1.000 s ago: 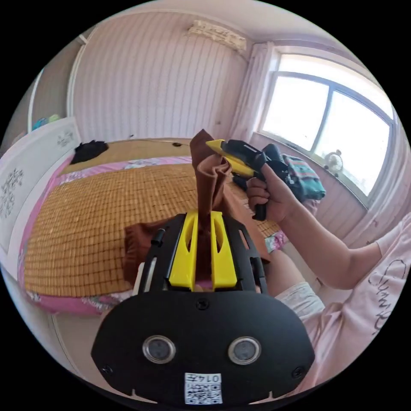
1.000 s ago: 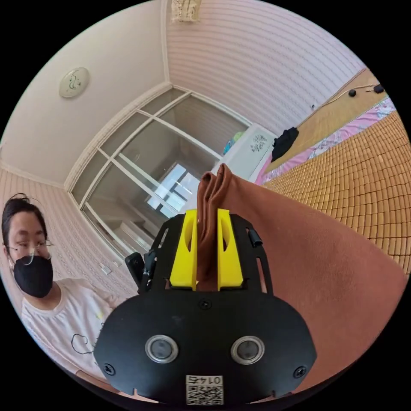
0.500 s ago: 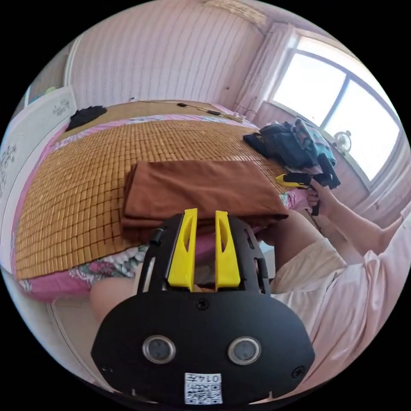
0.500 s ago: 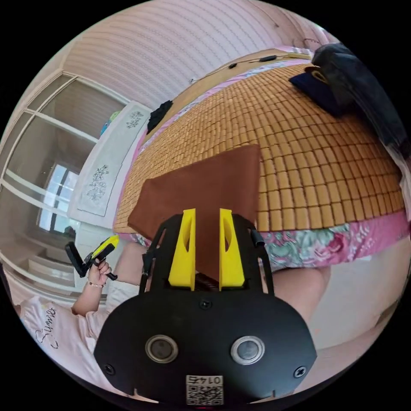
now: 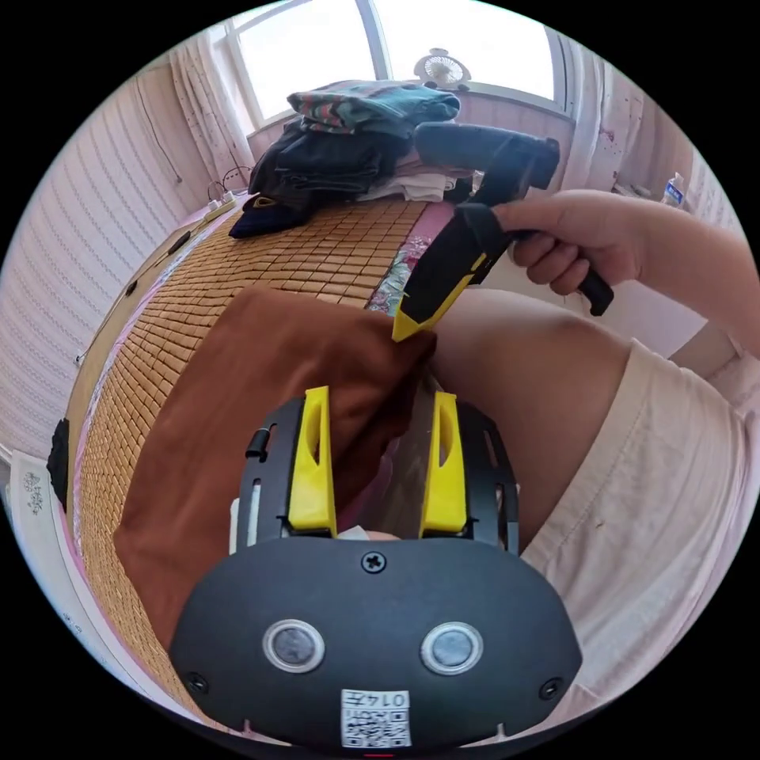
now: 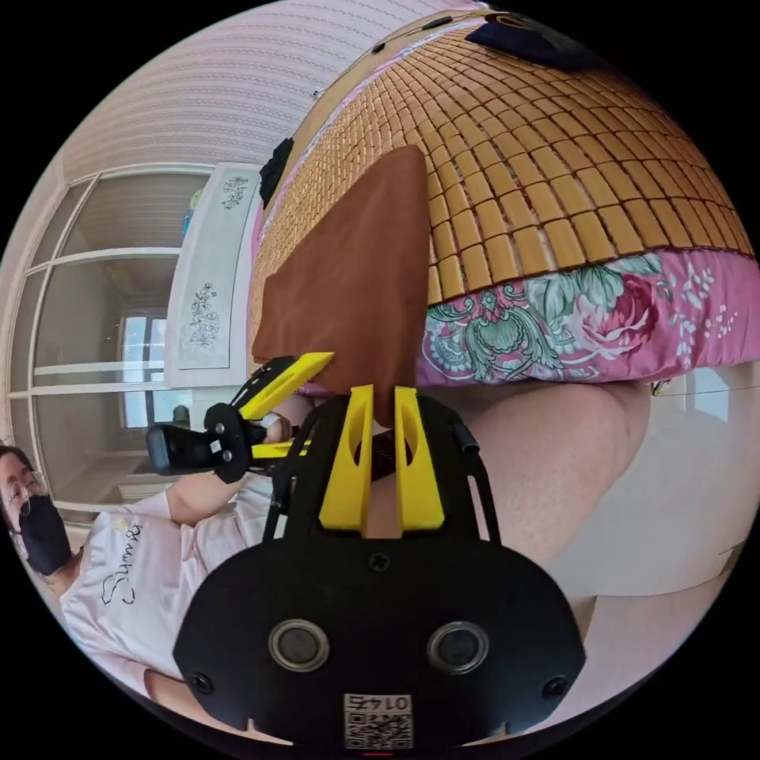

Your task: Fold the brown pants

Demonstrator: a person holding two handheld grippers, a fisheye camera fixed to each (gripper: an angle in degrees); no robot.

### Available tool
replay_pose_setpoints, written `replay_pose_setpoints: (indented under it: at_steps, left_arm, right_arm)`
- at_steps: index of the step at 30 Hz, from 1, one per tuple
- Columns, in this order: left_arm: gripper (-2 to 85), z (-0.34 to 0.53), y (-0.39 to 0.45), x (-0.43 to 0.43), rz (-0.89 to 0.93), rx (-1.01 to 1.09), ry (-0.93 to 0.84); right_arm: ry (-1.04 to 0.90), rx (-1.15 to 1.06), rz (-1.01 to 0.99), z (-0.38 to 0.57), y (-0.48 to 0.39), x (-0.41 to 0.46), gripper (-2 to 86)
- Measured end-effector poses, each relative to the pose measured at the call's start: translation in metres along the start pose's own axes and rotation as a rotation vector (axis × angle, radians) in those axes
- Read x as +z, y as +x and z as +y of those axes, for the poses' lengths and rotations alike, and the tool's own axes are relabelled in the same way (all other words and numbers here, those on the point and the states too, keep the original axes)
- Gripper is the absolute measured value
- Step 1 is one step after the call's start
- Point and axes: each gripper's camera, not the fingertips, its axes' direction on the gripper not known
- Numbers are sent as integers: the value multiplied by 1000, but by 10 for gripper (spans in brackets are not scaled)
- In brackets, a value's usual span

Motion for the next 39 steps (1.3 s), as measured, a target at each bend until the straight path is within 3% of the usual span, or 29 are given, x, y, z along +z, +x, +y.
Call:
replay_pose_setpoints:
  at_steps: [3, 8, 10, 12, 14, 18, 24, 31, 34, 39]
  left_arm:
    - [126, -1, -3, 2, -24, -56, 12]
    - [34, 18, -25, -9, 109, -200, 52]
    - [23, 24, -28, -17, 124, -217, 72]
    - [17, 29, -27, -25, 119, -203, 79]
    - [10, 37, -26, -37, 115, -186, 92]
    - [3, 50, -33, -53, 139, -191, 113]
    - [-2, 47, -45, -78, 205, -188, 246]
    - [-1, 19, -57, -106, 301, -218, 502]
    - [4, 34, -76, -109, 308, -281, 514]
    - [35, 91, -102, -118, 184, -426, 433]
  right_arm:
    - [-18, -89, -170, -5, -8, -10, 46]
    - [230, -97, -107, -14, -1, -60, 67]
    - [240, -46, -35, -27, 10, -56, 84]
    - [177, 36, -5, -49, 23, -29, 174]
    - [167, 70, -19, -62, 30, -11, 198]
    - [234, 160, -156, -70, 44, 6, 88]
    - [388, 56, -305, -49, 34, -38, 35]
    - [512, -140, -99, -26, -31, -127, 40]
    - [483, -220, -55, -36, -69, -115, 46]
    - [255, -381, -78, -89, -138, 4, 64]
